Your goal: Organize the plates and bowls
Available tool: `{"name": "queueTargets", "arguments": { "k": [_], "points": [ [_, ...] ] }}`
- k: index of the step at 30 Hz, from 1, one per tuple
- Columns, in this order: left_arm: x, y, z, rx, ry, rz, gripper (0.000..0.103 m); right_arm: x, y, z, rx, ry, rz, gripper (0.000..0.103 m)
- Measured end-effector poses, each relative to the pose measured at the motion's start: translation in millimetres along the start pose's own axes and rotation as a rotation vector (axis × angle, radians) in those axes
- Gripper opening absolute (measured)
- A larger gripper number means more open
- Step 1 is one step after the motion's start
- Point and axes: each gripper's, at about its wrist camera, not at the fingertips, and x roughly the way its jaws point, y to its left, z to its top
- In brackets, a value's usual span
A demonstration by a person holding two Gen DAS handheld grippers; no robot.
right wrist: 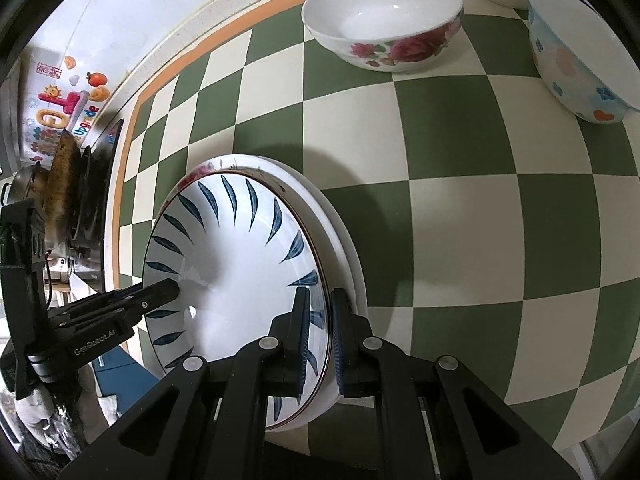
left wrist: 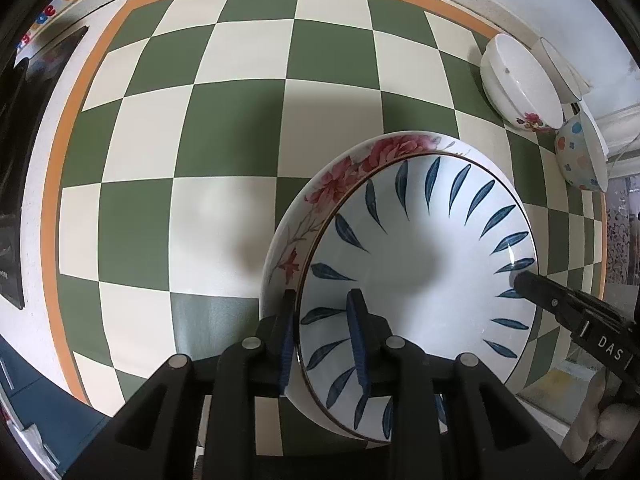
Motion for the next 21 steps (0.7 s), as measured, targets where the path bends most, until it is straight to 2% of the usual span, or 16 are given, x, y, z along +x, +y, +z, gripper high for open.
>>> {"name": "queueTargets", "arguments": {
  "k": [1,21],
  "points": [
    [1.2,-2.1,-0.1,-0.005,0.002,0.002,0.024,0.0,-0.3,-0.2,0.004,0.003,0.007,0.015],
    [7.0,-2.3,-6.2,-0.075,0.013,0.035,0.025,-4.7,-1.8,0.7,0.013,0.021,0.013,0.017]
  ]
}}
